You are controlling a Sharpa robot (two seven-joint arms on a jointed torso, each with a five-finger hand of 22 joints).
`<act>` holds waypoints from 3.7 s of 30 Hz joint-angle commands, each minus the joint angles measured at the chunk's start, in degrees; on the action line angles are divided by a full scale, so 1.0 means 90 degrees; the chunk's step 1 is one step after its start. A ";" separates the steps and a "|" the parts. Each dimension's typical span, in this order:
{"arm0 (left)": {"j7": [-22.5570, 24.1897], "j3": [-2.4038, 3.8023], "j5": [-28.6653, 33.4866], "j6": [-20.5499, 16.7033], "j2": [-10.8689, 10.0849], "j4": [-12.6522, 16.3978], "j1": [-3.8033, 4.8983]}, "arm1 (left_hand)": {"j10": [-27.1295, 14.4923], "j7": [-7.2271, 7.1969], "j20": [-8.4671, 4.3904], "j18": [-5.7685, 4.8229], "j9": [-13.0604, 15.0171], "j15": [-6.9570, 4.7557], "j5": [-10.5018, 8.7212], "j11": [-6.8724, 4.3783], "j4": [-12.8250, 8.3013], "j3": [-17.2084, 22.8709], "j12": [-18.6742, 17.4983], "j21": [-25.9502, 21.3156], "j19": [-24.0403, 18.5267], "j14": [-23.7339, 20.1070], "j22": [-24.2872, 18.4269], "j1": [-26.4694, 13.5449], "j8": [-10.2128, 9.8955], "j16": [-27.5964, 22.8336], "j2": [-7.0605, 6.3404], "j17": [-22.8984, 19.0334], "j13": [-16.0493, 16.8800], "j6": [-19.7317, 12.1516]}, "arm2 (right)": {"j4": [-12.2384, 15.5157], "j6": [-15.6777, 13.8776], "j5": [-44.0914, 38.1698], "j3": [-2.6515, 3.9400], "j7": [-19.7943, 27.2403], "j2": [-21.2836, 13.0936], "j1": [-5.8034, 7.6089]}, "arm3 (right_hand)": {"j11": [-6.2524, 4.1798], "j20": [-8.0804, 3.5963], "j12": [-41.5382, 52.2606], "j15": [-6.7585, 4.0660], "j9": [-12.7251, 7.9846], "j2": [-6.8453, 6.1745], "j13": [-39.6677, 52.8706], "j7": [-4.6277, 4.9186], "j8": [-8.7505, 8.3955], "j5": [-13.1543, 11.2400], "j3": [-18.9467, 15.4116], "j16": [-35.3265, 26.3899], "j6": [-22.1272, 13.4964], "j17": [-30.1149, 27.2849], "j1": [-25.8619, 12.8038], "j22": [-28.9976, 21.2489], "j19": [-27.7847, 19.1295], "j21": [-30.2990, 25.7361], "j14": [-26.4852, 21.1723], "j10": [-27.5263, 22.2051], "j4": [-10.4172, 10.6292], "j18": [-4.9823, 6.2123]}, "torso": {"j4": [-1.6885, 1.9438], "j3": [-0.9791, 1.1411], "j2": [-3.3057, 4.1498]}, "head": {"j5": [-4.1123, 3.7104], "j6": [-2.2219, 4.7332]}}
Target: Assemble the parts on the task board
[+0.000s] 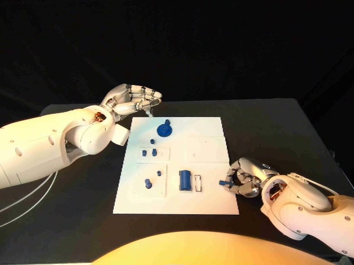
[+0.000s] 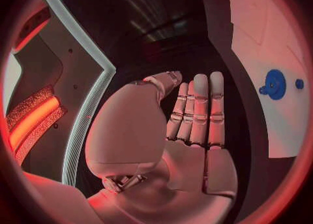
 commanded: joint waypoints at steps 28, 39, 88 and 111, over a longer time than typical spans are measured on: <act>0.0011 0.0004 0.0042 0.0140 0.0028 0.0035 0.0004 | -0.0022 0.0013 0.0009 0.0095 -0.0007 -0.0010 0.0045 -0.0004 -0.0029 0.0015 0.0039 -0.0016 0.0020 -0.0034 -0.0004 0.0060 0.0038 -0.0003 0.0073 -0.0011 -0.0016 -0.0020 | -0.0148 -0.0112 0.1395 0.0009 0.0334 0.0855 0.0044 | -0.0003 -0.0018 0.0112 -0.0040 0.0379 -0.0017 0.1097 0.0011 0.0271 -0.0079 0.1242 0.0017 -0.0050 0.1620 -0.1925 0.1328 0.0311 0.0007 0.0653 0.0321 -0.0621 -0.0082 | -0.0002 0.0000 0.0003 | -0.0011 -0.0038; 0.0015 0.0004 0.0041 0.0138 0.0038 0.0026 0.0004 | -0.0022 0.0013 0.0008 0.0095 -0.0008 -0.0010 0.0046 -0.0004 -0.0034 0.0019 0.0041 -0.0013 0.0020 -0.0035 -0.0002 0.0066 0.0040 -0.0003 0.0075 -0.0012 -0.0017 -0.0019 | -0.0309 0.0347 0.1276 0.0009 0.0144 0.0994 0.0044 | -0.0012 -0.0021 0.0196 -0.0046 0.0397 0.0014 0.1166 -0.0002 0.0292 -0.0079 0.1075 0.0017 -0.0002 0.1620 -0.2231 0.1326 0.0309 0.0003 0.0653 0.0364 -0.0607 -0.0080 | -0.0004 0.0000 -0.0007 | 0.0007 -0.0052; -0.0012 0.0004 0.0041 0.0155 0.0045 0.0014 0.0005 | -0.0034 0.0020 0.0005 0.0091 -0.0013 -0.0008 0.0050 0.0002 -0.0040 0.0029 0.0047 0.0000 0.0020 -0.0039 0.0009 0.0067 0.0046 -0.0006 0.0083 -0.0019 -0.0028 -0.0023 | -0.0400 0.0076 0.1095 0.0015 0.0185 0.1142 0.0045 | -0.0018 -0.0026 0.0202 -0.0052 0.0392 -0.0044 0.1194 -0.0013 0.0283 -0.0081 0.0415 0.0019 0.0037 0.1627 -0.3094 0.1321 0.0302 -0.0021 0.0654 0.0373 -0.0583 -0.0076 | -0.0007 0.0002 -0.0005 | 0.0009 -0.0049; -0.0019 0.0004 0.0041 0.0158 0.0028 0.0013 0.0004 | -0.0040 0.0022 0.0006 0.0090 -0.0015 -0.0005 0.0053 0.0004 -0.0034 0.0031 0.0048 0.0002 0.0017 -0.0039 0.0012 0.0058 0.0046 -0.0006 0.0089 -0.0021 -0.0032 -0.0028 | -0.0068 0.0299 0.1302 0.0012 0.0495 0.0673 -0.0051 | -0.0027 -0.0029 0.0202 -0.0058 0.0394 -0.0030 0.1198 -0.0022 0.0280 -0.0066 0.0387 0.0022 0.0028 0.1633 -0.2979 0.1325 0.0306 -0.0003 0.0655 0.0374 -0.0621 -0.0079 | -0.0030 0.0007 -0.0016 | 0.0052 -0.0046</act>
